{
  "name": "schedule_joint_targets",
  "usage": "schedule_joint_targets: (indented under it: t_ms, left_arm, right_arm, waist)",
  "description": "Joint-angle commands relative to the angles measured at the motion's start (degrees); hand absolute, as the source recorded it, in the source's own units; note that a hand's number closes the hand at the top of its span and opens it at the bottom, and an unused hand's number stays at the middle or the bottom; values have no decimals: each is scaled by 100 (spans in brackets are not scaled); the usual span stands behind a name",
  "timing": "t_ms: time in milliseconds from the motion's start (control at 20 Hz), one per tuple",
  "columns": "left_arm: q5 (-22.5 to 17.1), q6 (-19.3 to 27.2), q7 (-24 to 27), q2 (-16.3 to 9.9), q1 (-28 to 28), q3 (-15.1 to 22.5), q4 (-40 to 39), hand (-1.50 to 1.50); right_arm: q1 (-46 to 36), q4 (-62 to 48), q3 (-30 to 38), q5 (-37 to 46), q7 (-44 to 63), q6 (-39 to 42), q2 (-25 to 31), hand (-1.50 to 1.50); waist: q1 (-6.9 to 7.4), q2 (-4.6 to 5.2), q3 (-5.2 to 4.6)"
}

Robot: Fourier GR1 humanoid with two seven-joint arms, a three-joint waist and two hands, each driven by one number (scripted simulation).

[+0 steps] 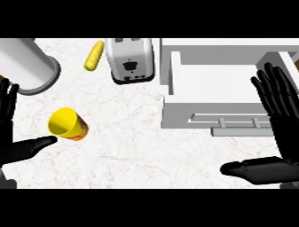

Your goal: Pick up the cup, place it into the drawer and close the drawer

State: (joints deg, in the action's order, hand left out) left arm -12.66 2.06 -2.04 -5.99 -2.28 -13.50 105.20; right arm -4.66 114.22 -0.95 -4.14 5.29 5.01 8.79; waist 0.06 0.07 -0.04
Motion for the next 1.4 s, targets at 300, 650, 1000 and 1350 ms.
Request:
schedule_joint_targets:
  t_ms: [300,650,1000,1350]
  left_arm:
    - [177,-159,1002,-232,-559,-387,-2341,-150]
    - [117,-512,1930,-466,-187,-774,-3429,-150]
    - [194,-658,2969,-521,-599,-867,-5127,-150]
    - [417,-713,4234,-759,-1344,-950,-7204,-150]
  right_arm:
    - [-712,-436,397,-196,152,240,194,-150]
    - [-687,-697,26,355,-282,3,-200,-150]
    - [-1132,-1222,568,8,-386,268,71,-150]
    - [-1089,-585,521,-160,313,258,88,-150]
  waist:
    - [-31,2,2]
    - [-4,1,1]
    - [-11,7,1]
    - [-48,6,-2]
